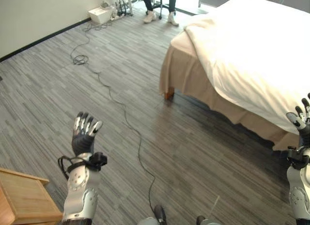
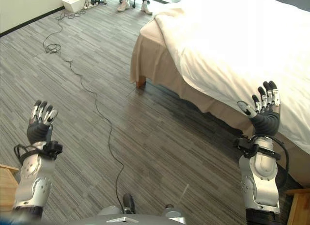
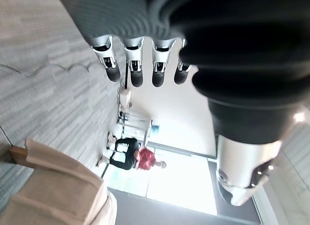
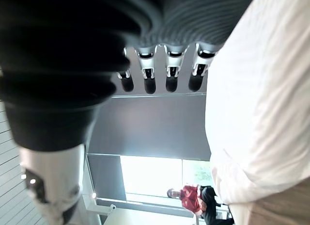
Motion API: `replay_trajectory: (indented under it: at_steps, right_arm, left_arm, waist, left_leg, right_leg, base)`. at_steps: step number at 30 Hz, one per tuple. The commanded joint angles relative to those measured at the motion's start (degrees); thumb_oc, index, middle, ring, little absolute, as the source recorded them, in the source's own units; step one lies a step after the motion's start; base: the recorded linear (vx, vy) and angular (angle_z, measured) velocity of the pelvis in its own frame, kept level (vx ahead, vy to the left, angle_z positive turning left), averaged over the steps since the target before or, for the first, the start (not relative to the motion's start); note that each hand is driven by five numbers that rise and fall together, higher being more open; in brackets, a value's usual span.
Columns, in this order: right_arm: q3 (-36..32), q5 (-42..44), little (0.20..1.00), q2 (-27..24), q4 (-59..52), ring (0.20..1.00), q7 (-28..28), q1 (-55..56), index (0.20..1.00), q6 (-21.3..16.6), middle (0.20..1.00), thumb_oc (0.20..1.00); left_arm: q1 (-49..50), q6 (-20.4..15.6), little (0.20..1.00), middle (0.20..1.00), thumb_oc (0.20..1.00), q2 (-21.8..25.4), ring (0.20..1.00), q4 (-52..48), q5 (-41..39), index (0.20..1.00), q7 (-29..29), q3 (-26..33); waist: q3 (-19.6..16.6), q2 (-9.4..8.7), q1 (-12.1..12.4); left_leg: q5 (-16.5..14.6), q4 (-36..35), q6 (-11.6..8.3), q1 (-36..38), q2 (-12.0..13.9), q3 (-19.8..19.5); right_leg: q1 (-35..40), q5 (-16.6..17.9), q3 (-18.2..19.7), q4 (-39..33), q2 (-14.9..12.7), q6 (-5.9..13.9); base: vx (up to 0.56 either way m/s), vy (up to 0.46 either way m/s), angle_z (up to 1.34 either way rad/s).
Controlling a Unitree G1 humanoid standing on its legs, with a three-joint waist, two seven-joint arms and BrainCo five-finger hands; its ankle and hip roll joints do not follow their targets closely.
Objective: Making the bed.
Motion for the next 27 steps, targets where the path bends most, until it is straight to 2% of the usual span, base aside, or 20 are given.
replay_trajectory:
  at_steps: [1, 4, 7, 8, 9, 10, 11, 12, 13, 15, 17, 18, 22, 23, 24, 25, 27]
  right_arm:
    - [-2.38, -0.52, 1.0, -2.17, 0.93, 1.0, 0.58, -4.43, 1.0, -2.14, 1.0, 1.0]
    - [-1.78, -0.75, 1.0, -2.09, 0.75, 1.0, 0.53, -5.38, 1.0, -2.1, 1.0, 1.0]
    - [-1.14, -1.44, 1.0, -1.92, 0.56, 1.0, 0.41, -5.64, 1.0, -1.89, 1.0, 1.0]
    - [-1.16, -1.45, 1.0, -1.92, 0.56, 1.0, 0.41, -5.65, 1.0, -1.89, 1.0, 1.0]
    - [-1.02, -2.25, 1.0, -1.71, 0.62, 1.0, 0.65, -5.2, 1.0, -1.5, 1.0, 1.0]
    - [-1.44, -2.75, 1.0, -1.56, 0.72, 1.0, 0.99, -4.14, 1.0, -1.32, 1.0, 1.0]
    - [-1.5, -3.03, 1.0, -1.45, 0.55, 1.0, 0.88, -4.01, 1.0, -1.21, 1.0, 1.0]
    - [-1.55, -3.07, 1.0, -1.43, 0.52, 1.0, 0.86, -4.05, 1.0, -1.18, 1.0, 1.0]
    - [-1.53, -3.03, 1.0, -1.34, 0.46, 1.0, 0.72, -3.95, 1.0, -1.41, 1.0, 1.0]
    - [-1.46, -3.51, 1.0, -1.17, 0.71, 1.0, 0.61, -3.55, 1.0, -1.2, 1.0, 1.0]
    - [-1.87, -3.75, 1.0, -0.96, 0.95, 1.0, 0.69, -3.09, 1.0, -0.94, 1.0, 1.0]
    - [-2.75, -3.79, 1.0, -0.9, 1.14, 1.0, 1.02, -2.51, 1.0, -0.82, 1.0, 1.0]
    - [-2.76, -3.79, 1.0, -0.91, 1.13, 1.0, 1.02, -2.49, 1.0, -0.82, 1.0, 1.0]
    - [-4.18, -3.95, 1.0, -0.87, 1.53, 1.0, 0.65, -1.88, 1.0, -1.33, 1.0, 1.0]
    - [-4.02, -3.09, 1.0, -0.15, 1.17, 1.0, 1.12, -1.37, 1.0, -1.87, 1.0, 1.0]
    - [-3.85, -2.99, 1.0, 0.12, 0.93, 1.0, 1.45, -1.25, 1.0, -1.72, 1.0, 1.0]
    - [-3.27, -2.63, 1.0, -0.19, 1.47, 1.0, 1.65, -1.42, 1.0, -1.5, 1.0, 1.0]
  left_arm:
    - [-0.74, -4.12, 1.0, 1.0, 1.0, 1.05, 1.0, -0.91, 1.58, 1.0, -0.4, 1.27]
    - [-0.98, -4.13, 1.0, 1.0, 1.0, 0.69, 1.0, -0.37, 0.73, 1.0, 0.21, 1.14]
    - [-2.02, -4.22, 1.0, 1.0, 1.0, 0.77, 1.0, -0.08, 0.16, 1.0, 0.7, 0.24]
    - [-2.06, -4.24, 1.0, 1.0, 1.0, 0.78, 1.0, -0.05, 0.15, 1.0, 0.7, 0.22]
    - [-3.01, -3.99, 1.0, 1.0, 1.0, 1.29, 1.0, -0.33, 0.67, 1.0, 0.25, -0.97]
    - [-4.23, -3.67, 1.0, 1.0, 1.0, 1.98, 1.0, -0.21, 1.47, 1.0, -0.4, -2.22]
    - [-4.97, -3.74, 1.0, 1.0, 1.0, 2.32, 1.0, -0.01, 1.55, 1.0, -0.44, -2.79]
    - [-5.13, -3.79, 1.0, 1.0, 1.0, 2.34, 1.0, 0.11, 1.53, 1.0, -0.45, -2.84]
    - [-5.86, -3.81, 1.0, 1.0, 1.0, 2.63, 1.0, 0.36, 1.45, 1.0, -0.36, -3.4]
    - [-6.41, -3.67, 1.0, 1.0, 1.0, 3.12, 1.0, 0.55, 2.02, 1.0, -0.06, -3.76]
    - [-6.43, -3.55, 1.0, 1.0, 1.0, 3.23, 1.0, 0.68, 2.5, 1.0, 0.03, -3.4]
    - [-5.95, -3.44, 1.0, 1.0, 1.0, 2.93, 1.0, 0.76, 2.44, 1.0, -0.46, -3.08]
    - [-5.94, -3.44, 1.0, 1.0, 1.0, 2.92, 1.0, 0.75, 2.44, 1.0, -0.46, -3.09]
    - [-5.41, -3.24, 1.0, 1.0, 1.0, 2.62, 1.0, 1.06, 2.99, 1.0, -0.75, -2.59]
    - [-4.43, -3.02, 1.0, 1.0, 1.0, 2.12, 1.0, 1.37, 3.91, 1.0, -1.02, -1.83]
    - [-3.7, -2.96, 1.0, 1.0, 1.0, 1.79, 1.0, 1.05, 3.76, 1.0, -1.08, -1.27]
    - [-2.22, -3.06, 1.0, 1.0, 1.0, 0.48, 1.0, 0.64, 2.99, 1.0, -1.33, -0.39]
  waist:
    - [-2.11, -0.27, 0.76]
    - [-2.41, -0.45, 1.17]
    - [-2.29, -0.28, 1.36]
    - [-2.27, -0.29, 1.47]
    - [-2.11, -0.13, 1.37]
    - [-1.42, 0.27, 0.32]
    - [-0.77, 0.46, -0.2]
    - [-0.78, 0.32, -0.04]
    - [0.02, 0.58, -0.71]
    - [0.78, 1.17, -1.1]
    - [1.35, 1.9, -1.2]
    - [1.61, 2.28, -1.34]
    - [1.6, 2.31, -1.32]
    - [1.75, 2.07, -1.66]
    - [0.32, 1.43, -1.03]
    - [-0.21, 1.26, -0.56]
    - [-1.58, 1.02, 0.45]
  left_leg:
    - [1.15, 3.1, -4.01, -6.55, 2.59, -0.14]
    - [-1.54, 2.98, -2.44, -5.61, 1.68, 0.05]
    - [-2.77, 1.3, -0.77, -3.17, 0.73, 0.61]
    - [-2.72, 1.14, -0.72, -3.09, 0.69, 0.72]
    - [-3.76, -0.38, 0.36, -1.01, -0.41, -0.3]
    - [-3.83, -2.2, 2.08, 1.05, -1.24, -0.68]
    - [-3.68, -3.62, 2.92, 2.29, -1.74, -0.74]
    - [-3.52, -4.04, 3.11, 2.36, -2.06, -0.61]
    - [-3.35, -5.3, 3.75, 3.55, -2.42, -0.37]
    - [-3.3, -7.14, 4.14, 5.42, -2.46, -0.16]
    - [-2.68, -8.9, 3.94, 6.97, -2.05, 1.17]
    - [-2.18, -8.9, 3.33, 7.13, -1.56, 1.57]
    - [-2.18, -8.9, 3.32, 7.13, -1.52, 1.58]
    - [-2.05, -8.9, 2.6, 7.61, -1.45, 1.12]
    - [-3.24, -8.39, 1.75, 8.14, -1.3, 1.12]
    - [-3.28, -8.04, 1.37, 8.37, -1.13, 1.3]
    - [-2.65, -8.18, 0.56, 8.11, -0.99, 1.26]
  right_leg:
    - [-0.08, -3.09, -2.75, -0.48, 5.06, -5.07]
    - [0.45, -3.06, -2.77, 0.64, 3.82, -3.45]
    - [-1.55, -0.45, -2.25, 7.29, 2.35, -1.74]
    - [-1.71, -0.57, -2.12, 7.57, 2.29, -1.69]
    - [-3.65, 2.6, -1.42, 13.36, 1.57, -0.21]
    - [-7.08, 7.64, -1.24, 21.57, 1.16, 0.13]
    - [-10.25, 9.95, -0.96, 26.71, 0.44, 0.51]
    - [-10.94, 9.62, -0.58, 27.75, 0.15, 0.77]
    - [-12.86, 11.26, -0.67, 31.78, -0.49, 1.06]
    - [-16.36, 9.94, -0.93, 35.88, -0.42, 0.64]
    - [-19.72, 7.02, -2.91, 35.23, -0.11, 0.33]
    - [-21.34, 4.57, -3.31, 33.06, 1.89, -0.2]
    - [-21.32, 4.61, -3.31, 33.0, 1.93, -0.21]
    - [-21.26, 1.28, -3.49, 26.73, 5.05, -0.62]
    - [-15.91, -1.64, -4.38, 15.99, 6.55, -2.21]
    - [-13.37, -1.48, -5.66, 12.65, 6.78, -2.3]
    - [-10.48, -0.91, -5.11, 7.85, 7.91, -2.56]
  base:
    - [0.13, 0.087, -0.12]
    - [0.26, 0.188, -0.03]
    - [0.21, 0.209, -0.06]
    - [0.27, 0.266, -0.14]
    - [0.31, 0.341, -0.19]
    - [0.34, 0.426, -0.03]
    - [0.14, 0.259, -0.04]
    - [0.07, 0.199, 0.2]
    - [0.07, 0.157, 0.33]
    - [0.09, 0.161, 0.24]
    - [0.05, 0.078, -0.39]
    - [0.02, 0.0, -0.33]
    - [0.02, -0.024, 0.03]
    - [0.19, -0.214, 0.22]
    - [0.23, -0.265, 0.0]
    - [0.2, -0.245, -0.09]
    - [0.1, -0.188, 0.0]
